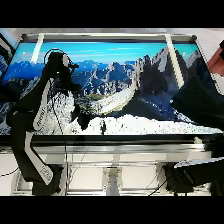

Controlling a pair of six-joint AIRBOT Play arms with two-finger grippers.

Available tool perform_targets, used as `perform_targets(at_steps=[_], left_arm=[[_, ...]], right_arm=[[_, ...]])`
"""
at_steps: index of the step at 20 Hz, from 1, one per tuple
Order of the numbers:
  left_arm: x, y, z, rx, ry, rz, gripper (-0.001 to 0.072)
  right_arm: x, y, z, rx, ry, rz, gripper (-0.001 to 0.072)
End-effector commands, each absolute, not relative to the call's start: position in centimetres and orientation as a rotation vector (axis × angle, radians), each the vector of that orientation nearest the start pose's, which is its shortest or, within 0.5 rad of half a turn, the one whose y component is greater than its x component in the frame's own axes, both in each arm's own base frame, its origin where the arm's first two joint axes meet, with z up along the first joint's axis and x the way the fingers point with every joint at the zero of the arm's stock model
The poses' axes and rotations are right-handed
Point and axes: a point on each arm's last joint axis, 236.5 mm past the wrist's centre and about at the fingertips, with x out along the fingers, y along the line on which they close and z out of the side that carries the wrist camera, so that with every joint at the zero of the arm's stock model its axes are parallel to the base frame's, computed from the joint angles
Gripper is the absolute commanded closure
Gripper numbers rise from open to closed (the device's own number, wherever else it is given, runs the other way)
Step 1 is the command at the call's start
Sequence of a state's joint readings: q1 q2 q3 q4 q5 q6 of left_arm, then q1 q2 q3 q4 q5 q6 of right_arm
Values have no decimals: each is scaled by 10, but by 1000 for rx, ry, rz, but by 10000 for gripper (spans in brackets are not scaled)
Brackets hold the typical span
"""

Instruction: Fold the clothes and pants, and hang the long-sleeved shirts on hangers.

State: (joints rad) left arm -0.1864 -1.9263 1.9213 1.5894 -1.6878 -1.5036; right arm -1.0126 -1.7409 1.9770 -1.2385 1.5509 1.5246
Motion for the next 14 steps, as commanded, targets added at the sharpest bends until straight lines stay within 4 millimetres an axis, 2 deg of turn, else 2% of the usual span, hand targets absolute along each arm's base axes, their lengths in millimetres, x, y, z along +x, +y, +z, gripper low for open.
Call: perform_targets(at_steps=[1,2,3,5,8,11,12,14], left_arm=[[437,-77,-38,221,1684,-180,175],[437,-77,-38,221,1684,-180,175],[437,-77,-38,221,1685,-180,175],[437,-77,-38,221,1684,-180,175],[437,-77,-38,221,1685,-180,175],[437,-77,-38,221,1685,-180,175],[437,-77,-38,221,1685,-180,175],[437,-77,-38,221,1685,-180,175]], right_arm=[[380,-290,141,701,964,-331,430],[397,-254,151,636,984,-245,683],[412,-218,158,583,1006,-168,684],[440,-131,161,471,1070,4,684],[455,-19,136,233,1200,159,684],[445,88,93,-5,1290,302,684],[437,115,79,-68,1309,340,684],[417,153,48,-186,1357,395,684]])
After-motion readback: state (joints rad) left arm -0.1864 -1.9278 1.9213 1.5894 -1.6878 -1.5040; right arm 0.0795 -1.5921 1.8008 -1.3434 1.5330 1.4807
